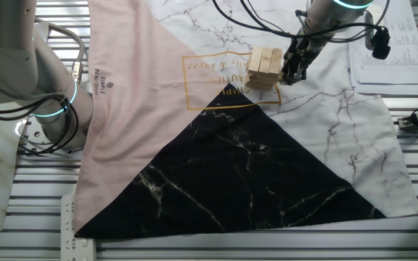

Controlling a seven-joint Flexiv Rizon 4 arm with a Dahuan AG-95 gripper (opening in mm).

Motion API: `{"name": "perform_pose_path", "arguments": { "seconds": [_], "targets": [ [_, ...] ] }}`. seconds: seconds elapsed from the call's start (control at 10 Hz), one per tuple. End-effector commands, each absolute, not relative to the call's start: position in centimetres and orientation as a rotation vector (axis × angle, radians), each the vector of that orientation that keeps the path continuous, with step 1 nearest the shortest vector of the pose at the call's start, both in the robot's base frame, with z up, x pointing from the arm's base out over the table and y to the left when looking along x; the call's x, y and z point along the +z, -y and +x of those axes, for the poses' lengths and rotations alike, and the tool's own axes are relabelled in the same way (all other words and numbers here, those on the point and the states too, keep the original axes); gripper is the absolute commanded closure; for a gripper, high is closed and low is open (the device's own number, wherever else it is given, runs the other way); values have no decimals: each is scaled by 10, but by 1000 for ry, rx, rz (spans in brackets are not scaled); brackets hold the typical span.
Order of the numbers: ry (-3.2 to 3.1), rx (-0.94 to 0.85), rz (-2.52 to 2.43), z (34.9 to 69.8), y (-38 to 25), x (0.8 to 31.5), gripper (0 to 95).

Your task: Play Jenga

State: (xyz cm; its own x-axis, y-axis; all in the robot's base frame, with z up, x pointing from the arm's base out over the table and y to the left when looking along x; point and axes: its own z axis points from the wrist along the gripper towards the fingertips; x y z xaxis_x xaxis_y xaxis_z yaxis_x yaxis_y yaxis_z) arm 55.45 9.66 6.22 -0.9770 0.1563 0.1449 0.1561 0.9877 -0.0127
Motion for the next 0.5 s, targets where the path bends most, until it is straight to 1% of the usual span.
{"name": "perform_pose_path", "arguments": {
  "seconds": [0.1,0.5],
  "targets": [
    [2987,3,-233,554,-96,62,950],
    [2987,3,-225,553,-94,62,950]
  ]
}}
